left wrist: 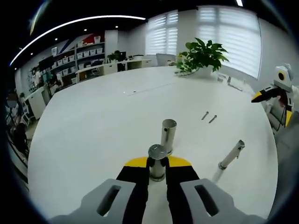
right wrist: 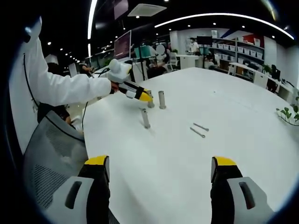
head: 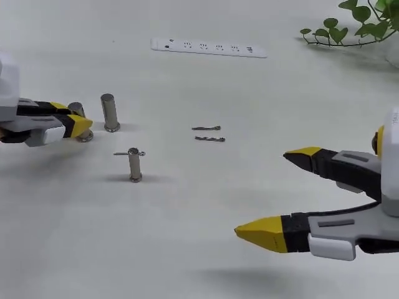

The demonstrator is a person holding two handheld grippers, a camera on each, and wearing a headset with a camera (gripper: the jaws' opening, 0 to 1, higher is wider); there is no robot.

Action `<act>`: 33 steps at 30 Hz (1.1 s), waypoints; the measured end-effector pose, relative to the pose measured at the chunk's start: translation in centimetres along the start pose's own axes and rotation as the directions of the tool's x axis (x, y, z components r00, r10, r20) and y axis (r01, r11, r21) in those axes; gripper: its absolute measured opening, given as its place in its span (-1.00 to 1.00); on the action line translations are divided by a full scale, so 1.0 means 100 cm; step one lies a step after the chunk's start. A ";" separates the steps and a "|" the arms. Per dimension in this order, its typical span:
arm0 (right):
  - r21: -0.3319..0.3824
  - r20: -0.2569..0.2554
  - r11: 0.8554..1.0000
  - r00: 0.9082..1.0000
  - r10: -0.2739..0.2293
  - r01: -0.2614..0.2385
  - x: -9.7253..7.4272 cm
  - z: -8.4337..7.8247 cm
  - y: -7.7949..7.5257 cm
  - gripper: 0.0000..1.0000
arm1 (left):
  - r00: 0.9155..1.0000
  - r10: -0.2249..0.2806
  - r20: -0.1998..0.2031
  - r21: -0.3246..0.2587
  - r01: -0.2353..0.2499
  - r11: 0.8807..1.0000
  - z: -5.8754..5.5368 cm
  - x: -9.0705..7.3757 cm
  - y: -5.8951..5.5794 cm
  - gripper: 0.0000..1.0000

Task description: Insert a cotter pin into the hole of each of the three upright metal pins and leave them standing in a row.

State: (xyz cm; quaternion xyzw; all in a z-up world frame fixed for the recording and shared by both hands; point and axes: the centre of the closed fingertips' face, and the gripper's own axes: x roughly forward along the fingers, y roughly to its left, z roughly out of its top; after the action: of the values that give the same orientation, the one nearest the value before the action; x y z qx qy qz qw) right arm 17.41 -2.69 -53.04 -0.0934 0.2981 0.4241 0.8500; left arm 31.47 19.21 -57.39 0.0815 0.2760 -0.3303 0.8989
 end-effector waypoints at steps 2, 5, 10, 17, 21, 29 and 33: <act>0.001 0.004 1.000 1.000 -0.002 0.002 0.000 0.001 -0.001 0.75 | 1.000 0.014 -0.005 0.010 -0.014 1.000 0.001 -0.002 0.000 -0.82; 0.000 0.010 1.000 1.000 -0.011 0.011 0.000 0.002 -0.003 0.74 | 1.000 0.003 0.008 -0.020 -0.003 1.000 0.004 -0.008 -0.001 -0.82; -0.014 0.023 0.999 0.999 -0.031 0.031 -0.003 0.004 -0.007 0.70 | 1.000 -0.004 0.017 0.006 0.004 1.000 0.017 -0.021 -0.010 -0.82; -0.003 0.046 1.000 0.999 -0.018 0.018 -0.003 0.008 -0.006 0.73 | 0.998 -0.054 0.042 0.036 0.052 0.998 0.035 -0.033 -0.034 -0.82; -0.005 0.059 1.000 0.998 -0.006 0.006 -0.004 0.011 -0.001 0.76 | 0.996 -0.071 0.056 0.046 0.069 0.997 0.047 -0.038 -0.049 -0.82; 0.005 0.080 1.000 0.997 0.013 -0.013 -0.006 0.014 0.002 0.87 | 0.992 -0.107 0.067 0.050 0.103 0.993 0.066 -0.050 -0.087 -0.82; 0.006 0.101 1.000 0.995 0.012 -0.013 -0.008 0.017 0.002 0.88 | 0.988 -0.133 0.075 0.088 0.127 0.988 0.073 -0.056 -0.108 -0.81</act>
State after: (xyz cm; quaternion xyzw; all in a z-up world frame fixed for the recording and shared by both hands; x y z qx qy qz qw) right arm 17.58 -2.37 -51.15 -0.0673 0.2567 0.4326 0.8617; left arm 24.26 11.64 -47.87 0.0870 0.2302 -0.4025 0.8817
